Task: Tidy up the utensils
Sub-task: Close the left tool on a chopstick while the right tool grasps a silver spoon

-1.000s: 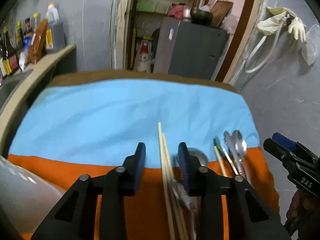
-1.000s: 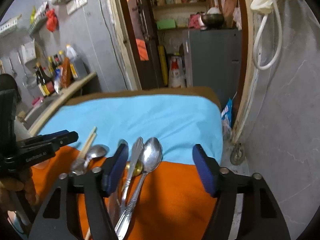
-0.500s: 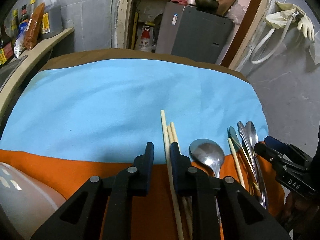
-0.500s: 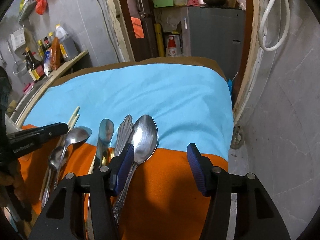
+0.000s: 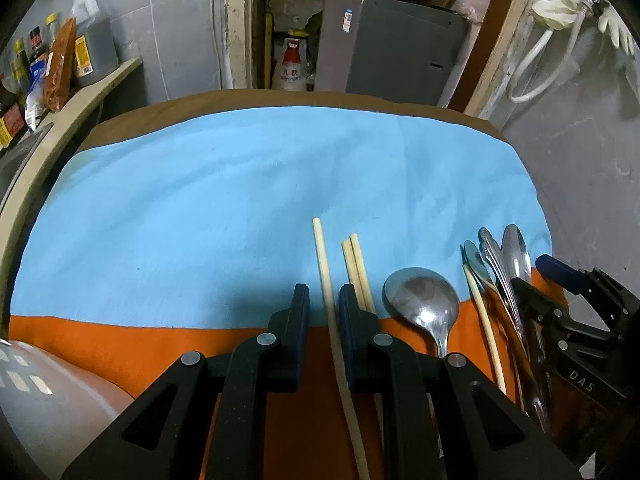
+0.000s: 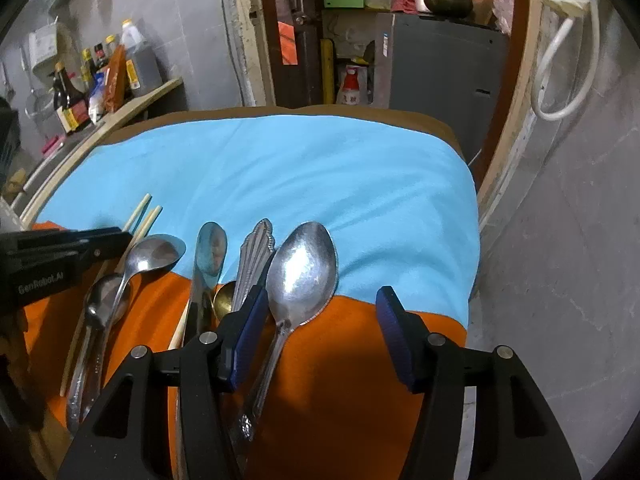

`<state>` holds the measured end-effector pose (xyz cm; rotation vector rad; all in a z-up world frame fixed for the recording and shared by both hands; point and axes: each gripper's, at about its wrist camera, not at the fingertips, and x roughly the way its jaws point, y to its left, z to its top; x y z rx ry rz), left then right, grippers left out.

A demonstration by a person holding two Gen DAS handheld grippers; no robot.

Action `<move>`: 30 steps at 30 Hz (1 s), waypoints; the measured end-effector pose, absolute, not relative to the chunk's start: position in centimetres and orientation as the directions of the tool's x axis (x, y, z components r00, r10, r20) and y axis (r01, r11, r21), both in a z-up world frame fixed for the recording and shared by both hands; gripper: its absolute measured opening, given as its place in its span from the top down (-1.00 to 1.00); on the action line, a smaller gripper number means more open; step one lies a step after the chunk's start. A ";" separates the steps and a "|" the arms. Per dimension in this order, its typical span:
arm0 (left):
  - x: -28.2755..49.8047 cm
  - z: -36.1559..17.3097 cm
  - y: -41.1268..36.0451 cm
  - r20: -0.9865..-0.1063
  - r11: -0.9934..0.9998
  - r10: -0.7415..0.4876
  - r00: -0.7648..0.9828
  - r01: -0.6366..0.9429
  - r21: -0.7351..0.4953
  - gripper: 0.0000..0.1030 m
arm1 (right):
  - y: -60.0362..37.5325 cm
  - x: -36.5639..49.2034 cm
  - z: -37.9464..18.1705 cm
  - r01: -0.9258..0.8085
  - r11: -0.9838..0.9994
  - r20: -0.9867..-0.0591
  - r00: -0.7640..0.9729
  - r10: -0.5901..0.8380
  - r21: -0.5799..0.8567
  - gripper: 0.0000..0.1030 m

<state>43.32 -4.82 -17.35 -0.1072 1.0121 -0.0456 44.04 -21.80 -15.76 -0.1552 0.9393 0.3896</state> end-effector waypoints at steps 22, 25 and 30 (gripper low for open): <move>43.4 -17.4 -4.3 -0.859 0.988 -0.152 0.489 0.038 -0.153 0.92 | -20.1 45.6 -16.2 -0.398 0.917 -0.842 0.501 0.201 -0.018 -0.07; 43.0 -17.4 -3.3 -0.837 0.968 -0.224 0.500 0.011 -0.252 0.96 | -19.9 45.4 -16.0 -0.415 0.910 -0.838 0.504 0.210 -0.021 0.29; 40.4 -16.3 -3.5 -0.777 0.957 -0.256 0.576 0.040 -0.286 0.96 | -21.9 44.8 -15.4 -0.388 0.916 -0.804 0.511 0.305 0.100 0.30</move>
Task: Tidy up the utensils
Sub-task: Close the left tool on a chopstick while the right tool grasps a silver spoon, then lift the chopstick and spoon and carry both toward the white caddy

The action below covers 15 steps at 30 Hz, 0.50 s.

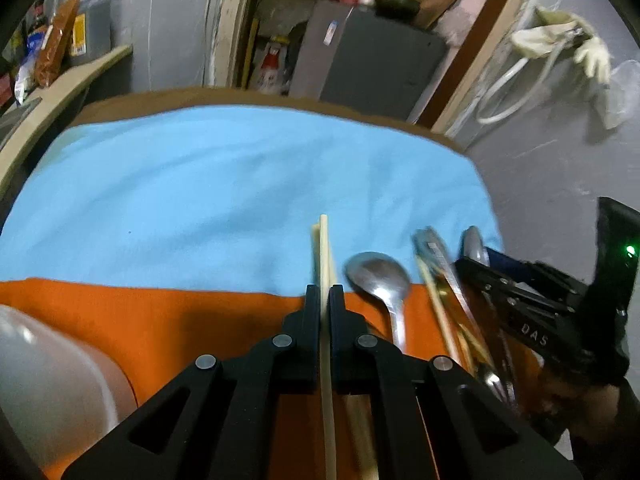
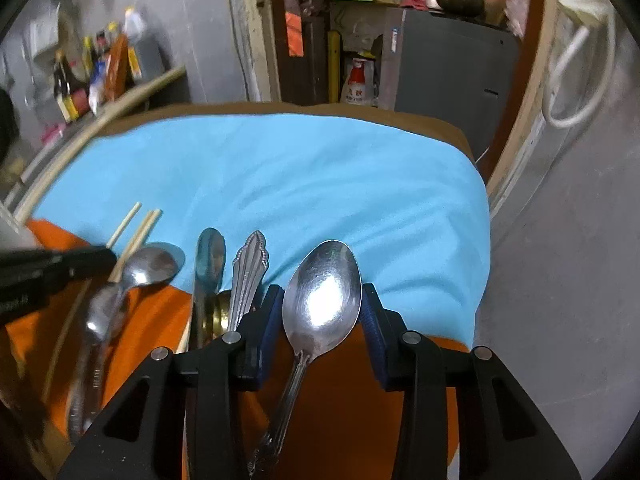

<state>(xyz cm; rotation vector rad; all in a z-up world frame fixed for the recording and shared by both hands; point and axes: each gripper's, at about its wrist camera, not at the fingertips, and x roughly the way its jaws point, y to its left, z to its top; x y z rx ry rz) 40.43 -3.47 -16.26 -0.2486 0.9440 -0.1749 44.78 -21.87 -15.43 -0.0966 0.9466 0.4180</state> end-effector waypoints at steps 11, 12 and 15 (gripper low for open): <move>34.9 -12.0 -4.2 -0.538 0.935 -0.281 0.795 0.101 -0.340 0.96 | -24.2 38.9 -10.6 -0.383 0.912 -0.548 0.736 0.397 0.146 0.31; 34.5 -11.4 -4.2 -0.519 0.935 -0.278 0.808 0.103 -0.340 0.96 | -24.2 38.3 -10.1 -0.379 0.913 -0.526 0.751 0.398 0.150 0.31; 33.8 -9.4 -3.8 -0.465 0.934 -0.271 0.843 0.114 -0.339 0.96 | -24.2 36.8 -8.2 -0.367 0.914 -0.454 0.793 0.405 0.175 0.31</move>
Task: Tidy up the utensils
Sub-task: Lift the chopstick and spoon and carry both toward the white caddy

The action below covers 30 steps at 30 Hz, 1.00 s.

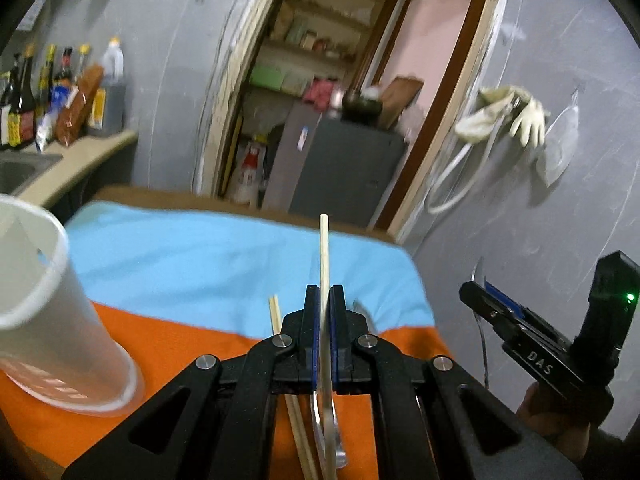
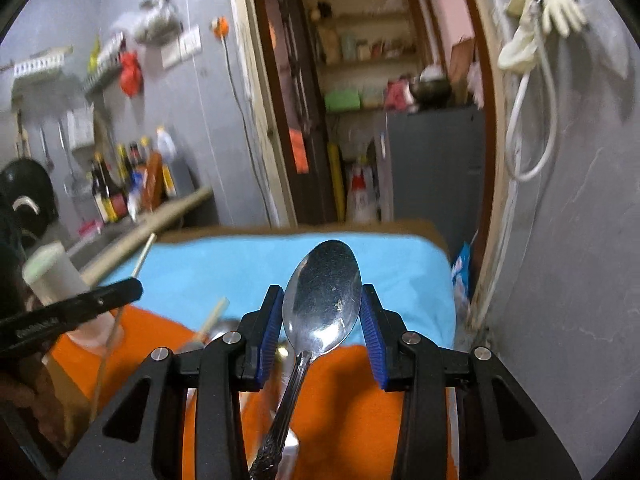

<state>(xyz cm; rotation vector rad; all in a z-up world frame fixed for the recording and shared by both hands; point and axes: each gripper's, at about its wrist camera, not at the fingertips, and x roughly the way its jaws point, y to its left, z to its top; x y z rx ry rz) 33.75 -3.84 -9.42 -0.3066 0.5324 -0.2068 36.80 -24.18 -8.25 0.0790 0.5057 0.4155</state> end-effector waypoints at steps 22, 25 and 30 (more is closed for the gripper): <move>26.9 2.6 16.7 -0.137 0.907 -0.094 0.986 0.028 -0.420 0.96 | -7.9 32.1 3.6 -0.531 0.809 0.025 0.839 0.543 0.251 0.30; 26.7 1.6 20.3 -0.077 0.887 -0.059 0.995 0.017 -0.461 0.96 | -5.5 32.1 2.9 -0.526 0.815 0.057 0.847 0.529 0.245 0.30; 27.3 -0.5 24.4 -0.011 0.851 -0.010 1.000 0.003 -0.525 0.96 | -3.2 32.3 0.9 -0.509 0.840 0.077 0.860 0.504 0.188 0.30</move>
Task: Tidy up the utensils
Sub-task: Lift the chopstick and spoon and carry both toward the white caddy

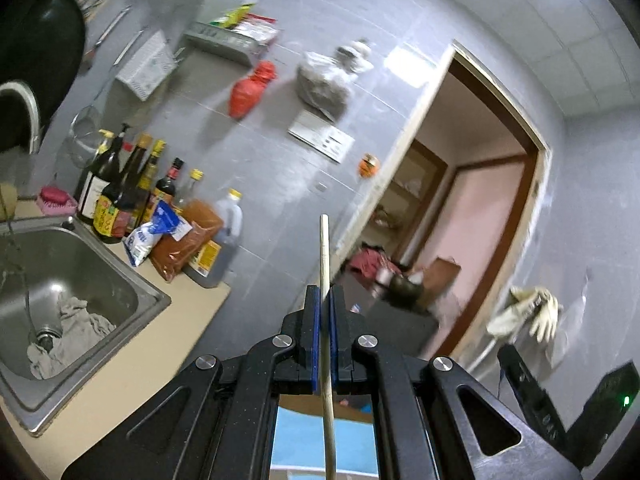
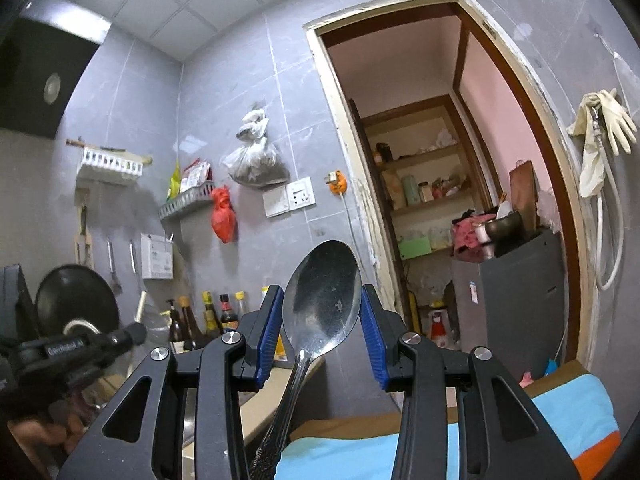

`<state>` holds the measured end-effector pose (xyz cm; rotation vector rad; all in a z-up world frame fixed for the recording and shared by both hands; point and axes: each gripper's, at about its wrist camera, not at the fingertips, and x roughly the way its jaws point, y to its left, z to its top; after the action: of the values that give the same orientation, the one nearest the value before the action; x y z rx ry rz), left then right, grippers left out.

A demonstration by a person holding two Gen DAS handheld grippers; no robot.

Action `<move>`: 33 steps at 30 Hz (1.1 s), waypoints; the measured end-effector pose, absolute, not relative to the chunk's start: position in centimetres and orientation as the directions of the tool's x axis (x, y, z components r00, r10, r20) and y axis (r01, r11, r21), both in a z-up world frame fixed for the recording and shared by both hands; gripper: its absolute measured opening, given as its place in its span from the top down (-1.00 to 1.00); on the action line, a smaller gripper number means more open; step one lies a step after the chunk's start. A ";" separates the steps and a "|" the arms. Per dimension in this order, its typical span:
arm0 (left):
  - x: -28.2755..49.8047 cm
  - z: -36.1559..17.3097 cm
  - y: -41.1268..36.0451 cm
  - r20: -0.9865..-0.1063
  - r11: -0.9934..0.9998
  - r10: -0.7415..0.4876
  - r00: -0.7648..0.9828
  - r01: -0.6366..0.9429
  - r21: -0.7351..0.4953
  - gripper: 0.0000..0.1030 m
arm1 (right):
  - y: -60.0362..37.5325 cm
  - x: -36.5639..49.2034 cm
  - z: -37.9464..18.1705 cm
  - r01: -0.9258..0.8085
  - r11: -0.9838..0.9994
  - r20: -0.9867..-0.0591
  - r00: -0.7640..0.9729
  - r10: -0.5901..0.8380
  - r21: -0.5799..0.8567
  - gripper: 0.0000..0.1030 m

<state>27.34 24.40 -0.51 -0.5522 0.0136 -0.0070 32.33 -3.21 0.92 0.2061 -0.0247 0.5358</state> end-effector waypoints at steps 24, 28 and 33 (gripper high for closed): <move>25.5 -6.7 20.7 0.051 0.951 0.144 0.988 -0.124 -0.284 0.96 | 1.0 31.2 -5.7 -0.516 0.854 0.066 0.852 0.519 -0.059 0.28; 25.4 -7.2 20.0 -0.014 0.959 0.093 0.996 -0.093 -0.267 0.95 | 0.6 31.0 -5.7 -0.529 0.847 0.040 0.847 0.531 -0.052 0.27; 25.3 -7.3 20.1 -0.099 0.947 0.029 0.995 -0.059 -0.316 0.90 | 0.2 31.0 -5.3 -0.561 0.827 -0.001 0.827 0.562 -0.043 0.02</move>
<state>25.26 20.08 -7.27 -0.3240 0.0939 0.0451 31.01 0.24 -5.31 -0.0422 -0.0117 0.5963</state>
